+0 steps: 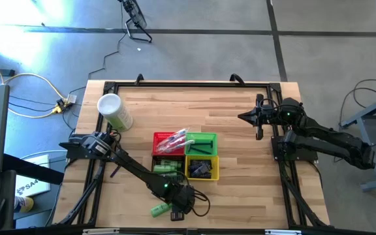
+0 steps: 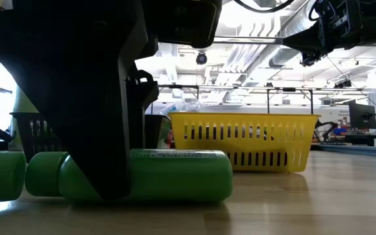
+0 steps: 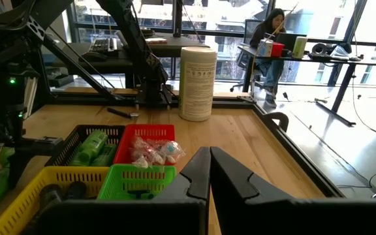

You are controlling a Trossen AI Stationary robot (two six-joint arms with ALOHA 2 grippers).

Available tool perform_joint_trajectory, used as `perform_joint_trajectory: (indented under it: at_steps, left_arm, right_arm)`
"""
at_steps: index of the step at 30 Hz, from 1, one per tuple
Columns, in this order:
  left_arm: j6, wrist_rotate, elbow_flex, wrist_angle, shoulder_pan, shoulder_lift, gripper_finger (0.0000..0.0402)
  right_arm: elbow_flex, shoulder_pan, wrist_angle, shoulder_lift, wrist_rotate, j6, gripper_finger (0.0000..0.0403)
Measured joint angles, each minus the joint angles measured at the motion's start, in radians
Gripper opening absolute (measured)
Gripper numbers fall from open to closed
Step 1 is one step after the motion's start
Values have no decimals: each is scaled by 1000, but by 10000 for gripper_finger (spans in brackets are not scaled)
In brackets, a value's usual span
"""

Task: Pick & Place Travel size toiletries
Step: Put the green shampoo bottle into the black bin

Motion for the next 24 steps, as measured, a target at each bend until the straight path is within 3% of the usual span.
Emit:
perform_joint_trajectory:
  at_steps: [16, 24]
  left_arm:
    - [2, -39, 2, 2, -1, 1, 183]
    - [5, -39, 121, -184, 0, 5, 183]
  right_arm:
    - [0, 0, 0, 0, 0, 0, 3]
    - [0, 0, -3, 0, 0, 0, 3]
